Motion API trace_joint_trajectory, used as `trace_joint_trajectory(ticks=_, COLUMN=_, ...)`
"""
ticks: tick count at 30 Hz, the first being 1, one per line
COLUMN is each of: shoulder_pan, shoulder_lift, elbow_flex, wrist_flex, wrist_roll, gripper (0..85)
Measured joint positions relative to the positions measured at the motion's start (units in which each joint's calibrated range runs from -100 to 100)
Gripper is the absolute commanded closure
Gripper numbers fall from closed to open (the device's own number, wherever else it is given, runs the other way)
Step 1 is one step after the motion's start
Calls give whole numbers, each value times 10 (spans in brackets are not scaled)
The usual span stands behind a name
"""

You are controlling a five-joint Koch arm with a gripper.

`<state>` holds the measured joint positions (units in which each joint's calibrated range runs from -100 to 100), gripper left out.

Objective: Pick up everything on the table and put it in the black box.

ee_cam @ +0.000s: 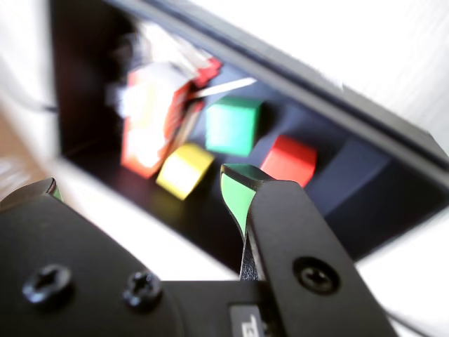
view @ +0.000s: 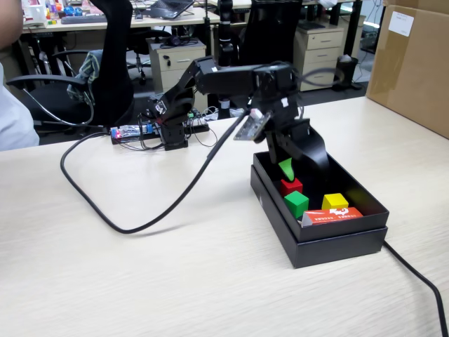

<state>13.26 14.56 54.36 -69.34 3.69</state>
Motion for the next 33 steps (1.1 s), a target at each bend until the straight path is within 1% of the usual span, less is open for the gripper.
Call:
trace_joint_trajectory(ticks=6, shoulder_pan=-13, shoulder_lift=-255, elbow_flex=-95, wrist_flex=1, wrist_roll=-3, gripper=392)
trace_joint_trajectory(ticks=7, shoulder_pan=-25, shoulder_lift=-320, elbow_flex=-128, wrist_flex=0, wrist_roll=-4, gripper=392)
trace_joint_trajectory(ticks=12, shoulder_pan=-69, shoulder_lift=-523, elbow_flex=-319, wrist_flex=21, wrist_roll=-14, gripper=391)
trace_joint_trajectory(ticks=16, shoulder_pan=-95, shoulder_lift=-685, elbow_flex=-514, wrist_flex=98, wrist_roll=-22, gripper=388)
trace_joint_trajectory(ticks=19, shoulder_pan=-104, shoulder_lift=-784, elbow_flex=-647, wrist_flex=147, wrist_roll=-24, gripper=387)
trace_joint_trajectory(ticks=22, shoulder_pan=-111, shoulder_lift=-887, elbow_flex=-788, wrist_flex=228, wrist_roll=-25, gripper=384)
trace_joint_trajectory(ticks=29, shoulder_pan=-120, shoulder_lift=-1029, elbow_flex=-971, wrist_flex=315, wrist_roll=-25, gripper=376)
trace_joint_trajectory(ticks=33, shoulder_pan=-126, shoulder_lift=-1096, elbow_flex=-1079, wrist_flex=399, wrist_roll=-25, gripper=367)
